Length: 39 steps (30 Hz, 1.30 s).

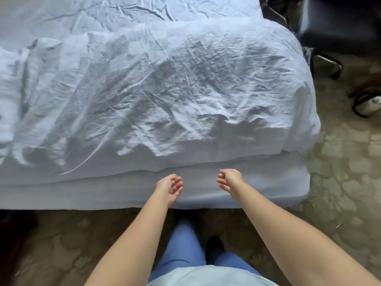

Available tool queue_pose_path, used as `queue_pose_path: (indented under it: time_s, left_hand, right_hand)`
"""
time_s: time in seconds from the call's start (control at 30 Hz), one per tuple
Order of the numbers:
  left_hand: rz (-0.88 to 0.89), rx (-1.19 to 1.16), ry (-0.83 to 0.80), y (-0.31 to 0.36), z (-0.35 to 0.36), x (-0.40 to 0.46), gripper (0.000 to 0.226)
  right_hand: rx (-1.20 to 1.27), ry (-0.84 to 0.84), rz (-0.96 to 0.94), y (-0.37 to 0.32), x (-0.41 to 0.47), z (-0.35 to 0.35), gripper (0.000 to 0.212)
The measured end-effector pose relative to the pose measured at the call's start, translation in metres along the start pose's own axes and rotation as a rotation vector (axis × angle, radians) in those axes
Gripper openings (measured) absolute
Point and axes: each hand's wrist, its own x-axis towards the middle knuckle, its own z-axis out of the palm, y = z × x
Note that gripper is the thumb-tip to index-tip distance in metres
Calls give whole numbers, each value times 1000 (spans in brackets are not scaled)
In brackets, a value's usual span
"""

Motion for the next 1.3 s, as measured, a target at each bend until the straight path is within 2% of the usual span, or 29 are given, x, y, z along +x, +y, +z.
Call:
queue_pose_path:
  time_s: [0.1,0.2,0.43,0.6,0.73,0.87,0.97,1.07,1.13,1.23,1.3]
  left_hand:
    - [-17,-27,-69,19,27,12,15]
    - [-22,-43,-115,36,57,19,17]
    - [-120,148,-128,21,127,29,15]
    - [-145,212,-113,-11,192,35,9]
    - [-129,190,-88,-44,256,33,27]
    - [-143,59,-56,-80,316,29,44]
    - [-140,-125,-55,-95,359,29,30]
    - [-126,-259,-62,-102,395,28,28]
    - [-103,-282,-30,-103,414,28,28]
    - [-36,-302,83,-102,427,29,13]
    - [52,-297,144,-101,428,26,8]
  right_hand:
    - [2,71,-31,-15,9,9,9]
    - [104,128,-37,-36,25,12,29]
    - [309,285,-11,-72,54,-48,40]
    - [554,252,46,-98,78,-112,43]
    - [716,180,66,-117,108,-163,41]
    - [858,143,107,-142,139,-221,42]
    - [969,41,160,-172,158,-266,48]
    - [755,-62,182,-200,162,-291,47]
    - [551,-89,115,-211,152,-296,38]
    - [301,140,-79,-224,132,-301,19]
    - [173,283,-293,-237,116,-306,22]
